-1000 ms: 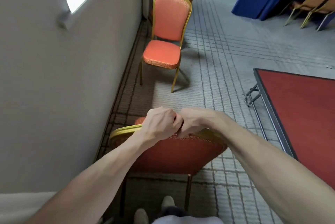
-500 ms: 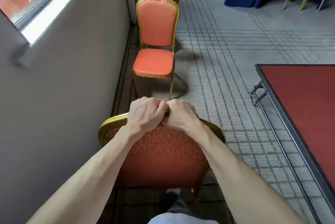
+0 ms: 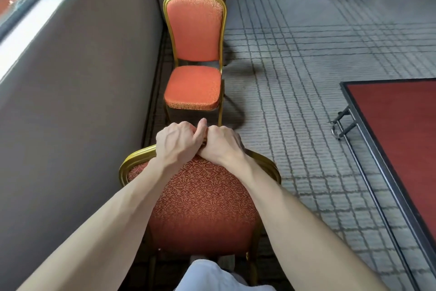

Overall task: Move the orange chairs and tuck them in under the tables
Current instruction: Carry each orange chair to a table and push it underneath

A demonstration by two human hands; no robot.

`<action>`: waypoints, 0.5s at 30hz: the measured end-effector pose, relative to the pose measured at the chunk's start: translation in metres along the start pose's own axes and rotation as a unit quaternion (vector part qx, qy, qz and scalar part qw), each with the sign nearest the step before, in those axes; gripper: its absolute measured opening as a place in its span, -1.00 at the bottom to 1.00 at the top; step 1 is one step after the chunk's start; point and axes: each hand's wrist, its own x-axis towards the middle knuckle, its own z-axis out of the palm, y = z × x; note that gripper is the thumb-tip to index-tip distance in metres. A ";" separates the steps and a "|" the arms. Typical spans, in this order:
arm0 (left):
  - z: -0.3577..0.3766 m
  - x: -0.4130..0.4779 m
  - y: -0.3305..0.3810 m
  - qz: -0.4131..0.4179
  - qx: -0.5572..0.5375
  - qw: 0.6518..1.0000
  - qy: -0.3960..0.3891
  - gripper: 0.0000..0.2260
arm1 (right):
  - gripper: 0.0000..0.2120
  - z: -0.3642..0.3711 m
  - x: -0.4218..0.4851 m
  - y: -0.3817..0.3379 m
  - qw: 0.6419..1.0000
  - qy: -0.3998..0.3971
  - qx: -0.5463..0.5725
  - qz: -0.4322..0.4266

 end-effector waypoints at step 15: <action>0.027 0.144 0.040 0.152 -0.034 0.976 -0.153 -0.63 | -0.72 -0.032 0.128 0.069 0.986 -0.133 0.022 0.093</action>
